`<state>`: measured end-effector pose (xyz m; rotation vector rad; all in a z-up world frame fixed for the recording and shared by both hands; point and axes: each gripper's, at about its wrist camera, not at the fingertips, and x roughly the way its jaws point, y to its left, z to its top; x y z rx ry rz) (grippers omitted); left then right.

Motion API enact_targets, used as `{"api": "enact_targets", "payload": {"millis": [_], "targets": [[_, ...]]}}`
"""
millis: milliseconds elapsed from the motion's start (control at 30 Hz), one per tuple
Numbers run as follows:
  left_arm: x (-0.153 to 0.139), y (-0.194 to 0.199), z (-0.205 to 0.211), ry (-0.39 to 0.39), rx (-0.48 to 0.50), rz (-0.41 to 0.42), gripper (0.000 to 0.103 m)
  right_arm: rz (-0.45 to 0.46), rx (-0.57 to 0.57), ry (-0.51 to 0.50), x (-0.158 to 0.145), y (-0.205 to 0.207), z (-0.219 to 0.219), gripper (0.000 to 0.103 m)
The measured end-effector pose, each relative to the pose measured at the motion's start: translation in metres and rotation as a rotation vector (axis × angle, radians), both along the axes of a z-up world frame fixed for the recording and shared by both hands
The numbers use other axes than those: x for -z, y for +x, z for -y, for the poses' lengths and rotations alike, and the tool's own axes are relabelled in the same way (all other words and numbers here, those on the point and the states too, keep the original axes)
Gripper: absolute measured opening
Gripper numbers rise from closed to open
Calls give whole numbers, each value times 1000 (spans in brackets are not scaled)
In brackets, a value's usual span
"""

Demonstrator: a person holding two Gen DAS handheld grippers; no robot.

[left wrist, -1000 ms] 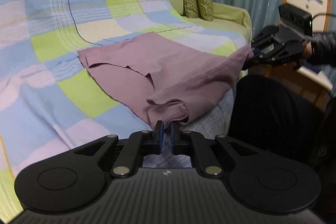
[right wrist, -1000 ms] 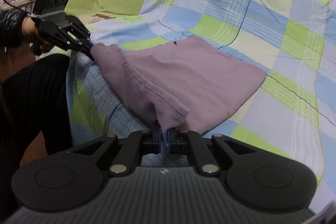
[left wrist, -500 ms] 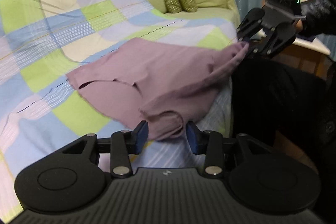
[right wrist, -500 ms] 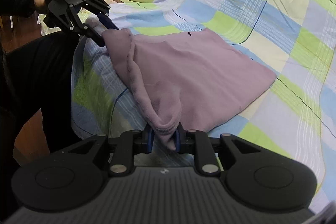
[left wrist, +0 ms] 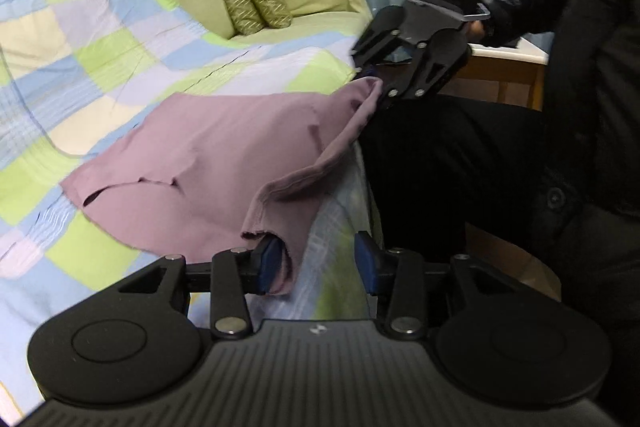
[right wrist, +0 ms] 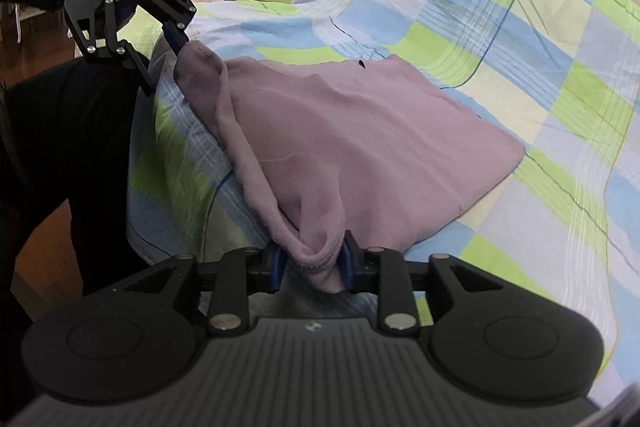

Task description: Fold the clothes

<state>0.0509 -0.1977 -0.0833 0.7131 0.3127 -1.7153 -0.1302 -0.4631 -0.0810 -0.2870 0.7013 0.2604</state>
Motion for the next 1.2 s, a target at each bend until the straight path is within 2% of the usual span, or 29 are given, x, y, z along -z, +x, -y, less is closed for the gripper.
{"api": "enact_targets", "payload": {"millis": [100,167,200,267,367,467,533,633,700,800,900,1033,1200], "targets": [[1,-8,0,15,30,8,46,9,-17,-17,-1,1,-3,29],[3,-7,-1,21,16,5,46,16,-28,-27,-2,1,-6,28],[5,-6,-2,22,1,8,46,22,-37,-35,-2,0,-8,26],[4,-5,-6,11,-23,27,45,26,-55,-54,-4,-2,-13,16],[3,-6,-9,-10,-48,61,46,18,-98,-97,-8,-5,-21,13],[5,-11,-9,-36,-68,142,47,9,-109,-100,-11,-7,-22,12],[10,-16,-7,-52,-64,223,49,10,-93,-71,-12,-6,-20,12],[18,-24,-6,-77,-39,338,49,9,-91,-58,-15,-6,-20,10],[20,-29,-6,-107,1,371,49,6,-91,-53,-16,-8,-19,9],[16,-32,-6,-104,74,311,49,2,-75,-50,-17,-10,-17,9],[12,-25,-7,-43,119,231,49,-11,-56,-44,-15,-12,-15,9],[6,-15,-15,-27,96,266,49,-11,-49,-44,-15,-13,-15,9],[7,-14,-20,-38,99,364,49,-12,-56,-50,-18,-13,-17,7]]}}
